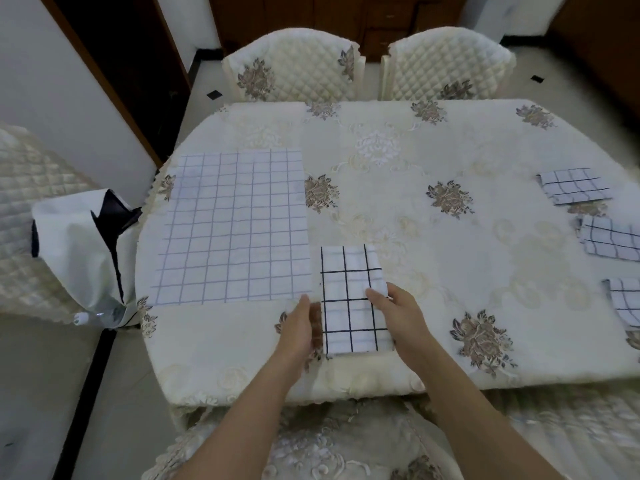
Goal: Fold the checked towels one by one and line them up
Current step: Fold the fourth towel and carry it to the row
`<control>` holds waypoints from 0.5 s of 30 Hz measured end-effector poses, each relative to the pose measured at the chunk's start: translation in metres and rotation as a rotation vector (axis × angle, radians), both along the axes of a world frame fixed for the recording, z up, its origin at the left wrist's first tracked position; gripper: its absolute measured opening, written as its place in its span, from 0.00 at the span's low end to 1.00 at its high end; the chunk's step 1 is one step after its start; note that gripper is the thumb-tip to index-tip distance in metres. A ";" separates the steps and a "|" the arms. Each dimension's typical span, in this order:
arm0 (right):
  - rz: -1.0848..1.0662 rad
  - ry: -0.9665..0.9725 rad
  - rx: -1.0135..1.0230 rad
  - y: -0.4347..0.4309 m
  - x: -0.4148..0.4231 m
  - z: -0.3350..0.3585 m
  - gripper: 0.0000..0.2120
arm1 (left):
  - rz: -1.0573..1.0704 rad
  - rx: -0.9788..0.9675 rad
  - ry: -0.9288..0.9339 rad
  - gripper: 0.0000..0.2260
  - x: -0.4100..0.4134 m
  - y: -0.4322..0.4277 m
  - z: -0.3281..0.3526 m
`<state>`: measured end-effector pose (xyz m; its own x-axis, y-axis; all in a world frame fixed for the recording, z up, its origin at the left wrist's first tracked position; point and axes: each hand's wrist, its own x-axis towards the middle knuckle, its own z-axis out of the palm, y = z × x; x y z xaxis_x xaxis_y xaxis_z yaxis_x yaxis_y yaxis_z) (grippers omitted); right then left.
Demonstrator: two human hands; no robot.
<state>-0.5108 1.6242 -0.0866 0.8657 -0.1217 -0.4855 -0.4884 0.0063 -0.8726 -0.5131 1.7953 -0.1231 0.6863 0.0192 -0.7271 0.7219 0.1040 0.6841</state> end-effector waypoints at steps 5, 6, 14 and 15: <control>-0.059 -0.048 -0.023 -0.012 -0.019 0.023 0.08 | -0.144 0.088 -0.152 0.27 0.001 -0.021 0.030; -0.077 -0.054 -0.029 -0.014 -0.022 0.027 0.08 | -0.192 0.130 -0.224 0.27 -0.001 -0.027 0.037; -0.237 -0.079 -0.049 -0.044 -0.051 0.050 0.17 | -0.337 0.448 -0.602 0.17 -0.013 -0.077 0.061; -0.285 -0.070 -0.079 -0.048 -0.056 0.053 0.21 | -0.360 0.469 -0.617 0.17 -0.015 -0.084 0.063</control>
